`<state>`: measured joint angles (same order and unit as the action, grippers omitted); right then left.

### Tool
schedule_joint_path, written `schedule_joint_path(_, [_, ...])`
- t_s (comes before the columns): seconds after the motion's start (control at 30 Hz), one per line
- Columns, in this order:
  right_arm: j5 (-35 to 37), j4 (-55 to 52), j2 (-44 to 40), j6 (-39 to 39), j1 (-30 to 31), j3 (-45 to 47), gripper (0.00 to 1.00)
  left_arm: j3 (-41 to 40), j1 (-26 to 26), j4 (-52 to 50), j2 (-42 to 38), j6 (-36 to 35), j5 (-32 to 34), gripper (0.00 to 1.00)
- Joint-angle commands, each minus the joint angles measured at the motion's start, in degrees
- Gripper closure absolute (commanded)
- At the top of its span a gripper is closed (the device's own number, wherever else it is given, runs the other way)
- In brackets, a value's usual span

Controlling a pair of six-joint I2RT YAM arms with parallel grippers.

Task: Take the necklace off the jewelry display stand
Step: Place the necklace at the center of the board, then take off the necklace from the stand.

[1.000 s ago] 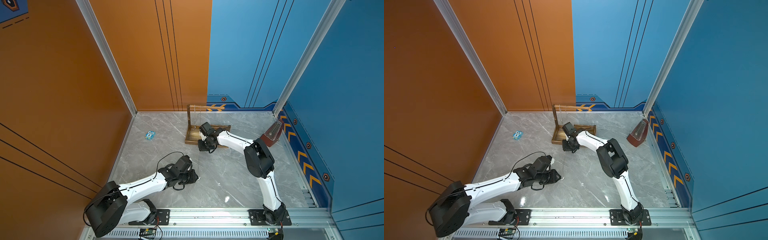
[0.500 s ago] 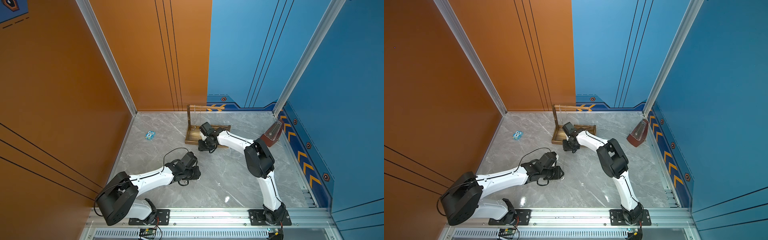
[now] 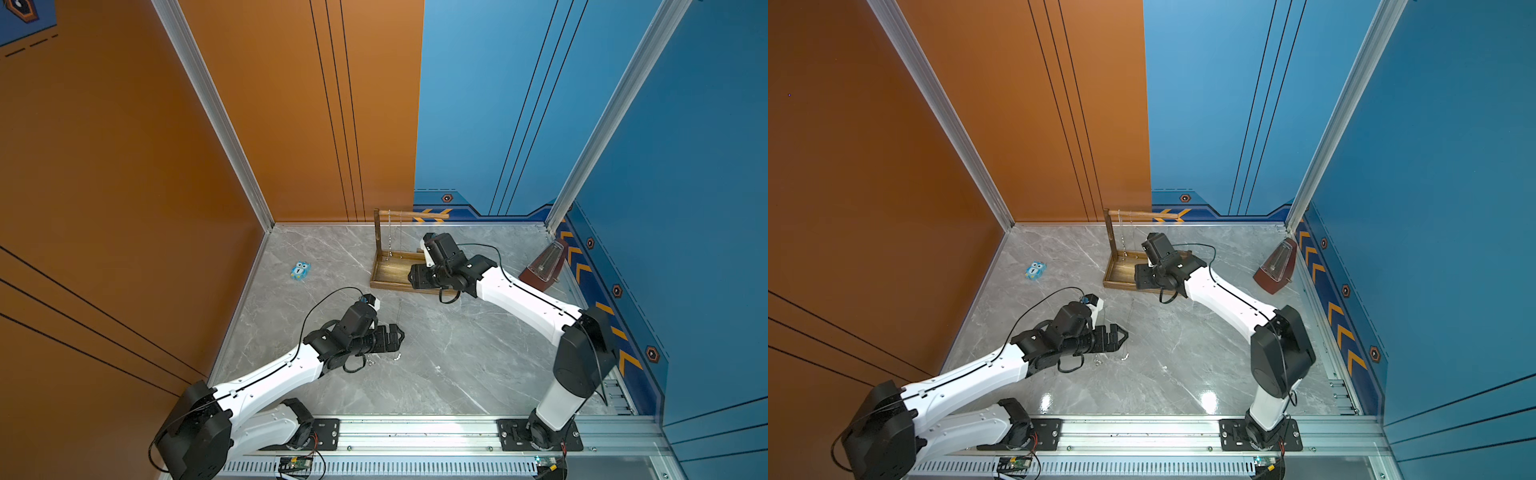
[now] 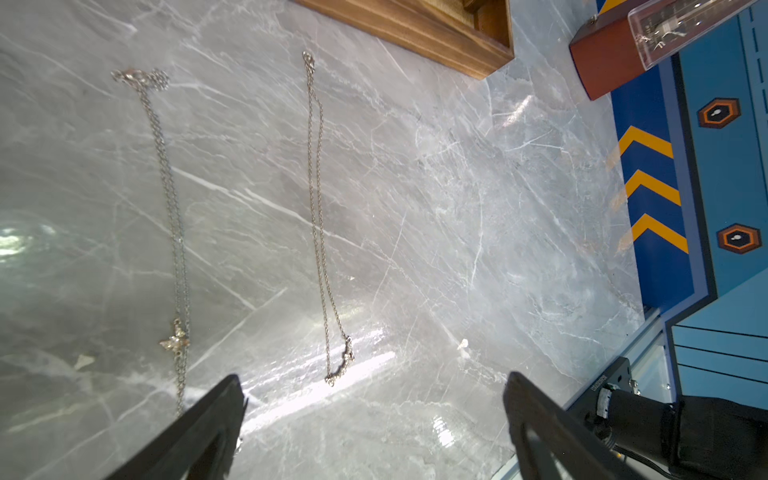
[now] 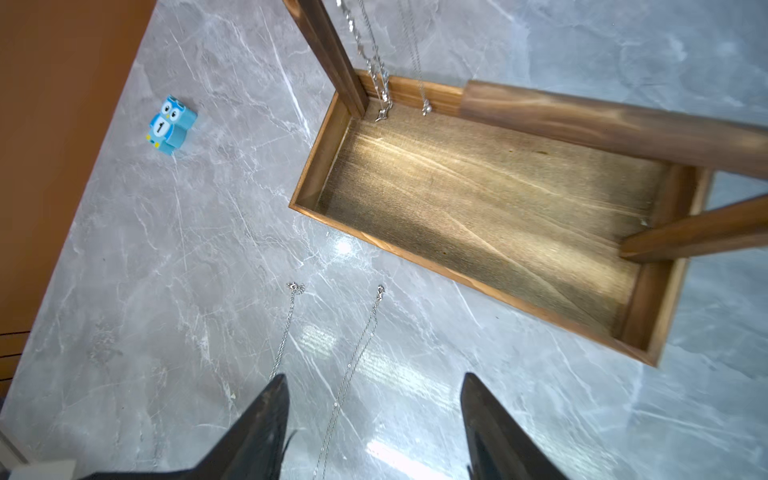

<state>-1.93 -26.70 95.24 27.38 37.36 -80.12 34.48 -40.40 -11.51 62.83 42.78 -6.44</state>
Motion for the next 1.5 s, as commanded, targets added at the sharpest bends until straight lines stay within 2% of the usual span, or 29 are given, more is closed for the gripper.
schedule_joint_path(0.0, [4.31,8.02,-7.88,1.91,-2.55,9.02,0.3,-0.85,1.65,-3.22,-2.27,-2.4,0.03,0.01])
schedule_joint_path(0.13, [5.65,18.09,-20.47,3.49,-6.13,23.22,0.23,0.35,3.63,-4.52,-3.3,-3.12,-1.24,0.02])
schedule_joint_path(0.27, [4.08,23.62,-31.73,4.0,-11.47,34.66,0.17,2.06,4.67,-5.67,-3.19,-3.71,-2.0,0.02])
schedule_joint_path(0.4, [0.27,26.39,-41.42,3.09,-17.43,44.24,0.17,4.17,5.37,-7.04,-2.5,-4.52,-2.27,0.02])
schedule_joint_path(0.63, [-4.21,25.39,-53.53,-0.07,-24.32,53.45,0.14,11.36,7.76,-11.28,0.87,-7.81,-3.68,0.02])
schedule_joint_path(0.77, [-5.24,25.03,-57.21,-0.63,-24.9,54.16,0.15,18.55,10.07,-14.22,5.01,-10.93,-5.76,0.02])
schedule_joint_path(0.93, [-5.09,22.78,-55.69,-1.26,-22.95,50.3,0.16,28.28,13.33,-17.57,10.19,-13.23,-6.16,0.02])
schedule_joint_path(1.17, [2.15,21.26,-46.06,-4.34,-11.98,40.03,0.19,37.8,16.95,-17.46,18.08,-12.66,-2.59,0.02])
schedule_joint_path(1.3, [6.45,19.12,-37.39,-5.84,-6.08,30.44,0.21,38.44,19.05,-17.32,21.72,-12.15,-2.09,0.02])
schedule_joint_path(1.47, [8.75,16.99,-26.11,-4.79,-2.85,18.85,0.23,36.09,22.13,-17.06,23.99,-11.78,-2.43,0.02])
